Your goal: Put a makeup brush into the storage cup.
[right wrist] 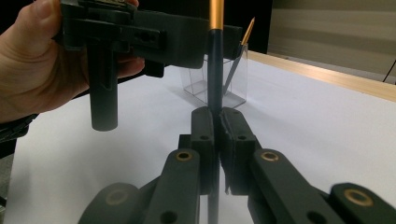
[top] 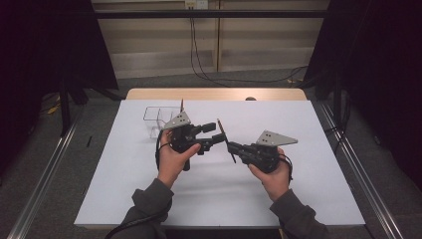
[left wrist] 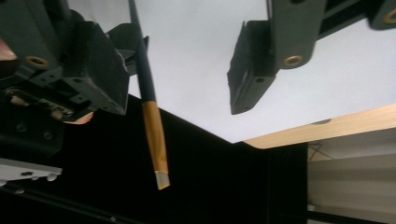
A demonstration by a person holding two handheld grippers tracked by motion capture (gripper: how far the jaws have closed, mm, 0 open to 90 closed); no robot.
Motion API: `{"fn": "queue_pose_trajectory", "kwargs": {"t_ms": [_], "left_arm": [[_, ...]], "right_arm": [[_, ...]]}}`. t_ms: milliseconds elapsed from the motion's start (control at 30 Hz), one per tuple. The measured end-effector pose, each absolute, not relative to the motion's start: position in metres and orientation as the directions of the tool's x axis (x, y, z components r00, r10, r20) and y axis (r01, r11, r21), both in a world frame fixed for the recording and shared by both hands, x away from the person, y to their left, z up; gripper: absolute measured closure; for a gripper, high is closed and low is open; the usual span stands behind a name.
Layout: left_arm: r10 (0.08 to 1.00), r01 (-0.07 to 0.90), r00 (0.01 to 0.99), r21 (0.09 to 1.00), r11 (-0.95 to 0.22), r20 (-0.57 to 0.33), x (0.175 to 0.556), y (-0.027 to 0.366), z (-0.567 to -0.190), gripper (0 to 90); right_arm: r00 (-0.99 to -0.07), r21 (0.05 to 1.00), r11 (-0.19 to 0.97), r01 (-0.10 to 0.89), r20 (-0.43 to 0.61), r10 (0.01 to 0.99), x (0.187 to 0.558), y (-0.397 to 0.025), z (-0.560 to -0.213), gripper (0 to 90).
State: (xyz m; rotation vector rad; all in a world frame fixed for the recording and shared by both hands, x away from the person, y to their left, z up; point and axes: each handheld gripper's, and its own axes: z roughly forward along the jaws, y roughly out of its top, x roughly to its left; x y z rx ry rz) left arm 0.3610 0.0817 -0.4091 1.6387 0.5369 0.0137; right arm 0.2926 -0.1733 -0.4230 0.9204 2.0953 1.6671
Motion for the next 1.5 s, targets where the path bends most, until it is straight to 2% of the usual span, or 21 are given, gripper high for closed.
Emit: {"fn": "queue_pose_trajectory", "kwargs": {"t_ms": [800, 1067, 1500], "left_arm": [[0.307, 0.370, 0.885, 0.929, -0.006, -0.350, 0.358, 0.075, -0.409, 60.5], [0.300, 0.368, 0.887, 0.930, -0.004, -0.350, 0.357, 0.071, -0.409, 72.2], [0.281, 0.356, 0.897, 0.935, 0.001, -0.342, 0.356, 0.068, -0.406, 81.6]], "right_arm": [[-0.739, 0.948, 0.117, 0.295, 0.149, 0.657, 0.293, -0.173, -0.424, 85.2], [-0.735, 0.948, 0.116, 0.297, 0.149, 0.661, 0.293, -0.173, -0.425, 85.2], [-0.732, 0.946, 0.115, 0.302, 0.153, 0.664, 0.292, -0.171, -0.425, 85.1]]}}
